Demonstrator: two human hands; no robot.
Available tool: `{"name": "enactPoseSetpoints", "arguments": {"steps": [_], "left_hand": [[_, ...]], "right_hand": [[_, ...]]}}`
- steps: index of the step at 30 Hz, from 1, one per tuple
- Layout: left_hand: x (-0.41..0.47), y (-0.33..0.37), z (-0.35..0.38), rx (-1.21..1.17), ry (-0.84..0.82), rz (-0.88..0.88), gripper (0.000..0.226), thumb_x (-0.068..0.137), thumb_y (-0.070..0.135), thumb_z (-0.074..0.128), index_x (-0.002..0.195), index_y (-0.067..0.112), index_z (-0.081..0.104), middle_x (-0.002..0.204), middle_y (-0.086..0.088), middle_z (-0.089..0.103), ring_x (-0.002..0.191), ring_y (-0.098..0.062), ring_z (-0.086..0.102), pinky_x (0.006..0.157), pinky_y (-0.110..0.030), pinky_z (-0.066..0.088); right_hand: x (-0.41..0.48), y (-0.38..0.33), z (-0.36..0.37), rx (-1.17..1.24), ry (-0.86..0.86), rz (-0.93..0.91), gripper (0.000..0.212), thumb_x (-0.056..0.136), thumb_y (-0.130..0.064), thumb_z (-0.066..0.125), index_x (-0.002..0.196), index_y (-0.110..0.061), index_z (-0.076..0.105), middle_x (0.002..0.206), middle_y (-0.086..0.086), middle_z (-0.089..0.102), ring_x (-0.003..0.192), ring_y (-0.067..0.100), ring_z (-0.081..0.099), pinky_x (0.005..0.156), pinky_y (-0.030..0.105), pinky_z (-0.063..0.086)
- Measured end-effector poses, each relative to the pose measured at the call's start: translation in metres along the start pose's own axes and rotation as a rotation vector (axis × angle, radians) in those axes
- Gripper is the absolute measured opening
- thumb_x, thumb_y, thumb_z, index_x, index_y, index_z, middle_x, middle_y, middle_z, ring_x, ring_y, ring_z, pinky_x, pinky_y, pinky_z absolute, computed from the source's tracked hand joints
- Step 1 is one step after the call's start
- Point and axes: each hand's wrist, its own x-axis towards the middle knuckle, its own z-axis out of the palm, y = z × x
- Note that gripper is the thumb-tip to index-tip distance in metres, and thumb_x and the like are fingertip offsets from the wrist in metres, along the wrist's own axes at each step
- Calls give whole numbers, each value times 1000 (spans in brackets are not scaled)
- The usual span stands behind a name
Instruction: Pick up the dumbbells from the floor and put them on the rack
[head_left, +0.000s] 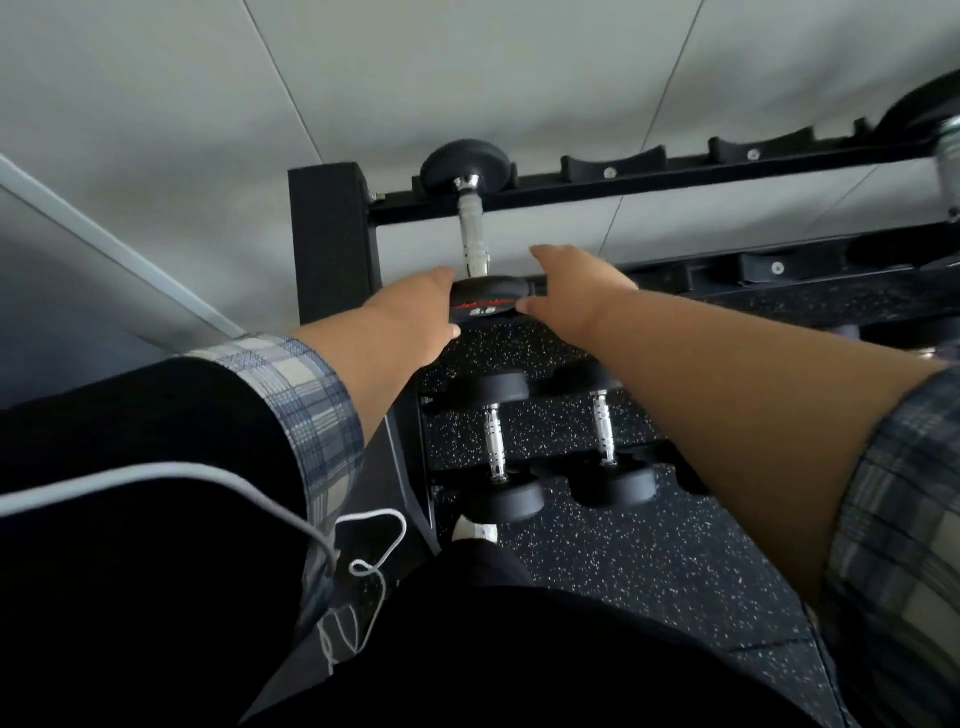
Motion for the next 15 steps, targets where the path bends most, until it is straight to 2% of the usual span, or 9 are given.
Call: {"name": "enactPoseSetpoints", "arguments": {"steps": [4, 7, 10, 12, 15], "left_hand": [[-26, 38, -26, 50, 73, 86, 60, 87, 37, 67, 139, 23, 42, 124, -9, 58, 102, -29, 60, 84, -41, 50], [-42, 100, -52, 106, 85, 195, 71, 86, 50, 62, 147, 24, 36, 149, -11, 43, 129, -33, 47, 102, -47, 42], [-60, 183, -77, 119, 153, 400, 76, 82, 57, 61, 145, 21, 40, 148, -7, 45, 131, -28, 44, 107, -38, 37], [-76, 237, -82, 116, 192, 543, 78, 82, 60, 59, 146, 19, 41, 150, -6, 43, 134, -26, 41, 108, -35, 32], [-97, 315, -71, 159, 153, 706, 83, 85, 64, 53, 151, 19, 32, 157, -4, 32, 145, -22, 25, 115, -35, 22]], "right_hand": [[-61, 36, -38, 133, 105, 158, 65, 94, -49, 57, 147, -17, 37, 137, 14, 56, 109, 31, 60, 77, 36, 48], [-130, 78, -78, 162, 190, 293, 75, 91, -57, 55, 151, -17, 33, 146, 11, 50, 124, 32, 54, 93, 41, 47], [-215, 124, -113, 172, 309, 410, 82, 87, -63, 54, 152, -16, 33, 153, 8, 42, 135, 28, 44, 106, 39, 38], [-269, 156, -127, 151, 370, 474, 80, 86, -65, 52, 148, -16, 39, 151, 8, 44, 136, 27, 41, 107, 39, 36], [-347, 203, -138, 112, 459, 563, 81, 82, -73, 46, 140, -17, 48, 146, 4, 50, 140, 30, 37, 110, 43, 36]]}}
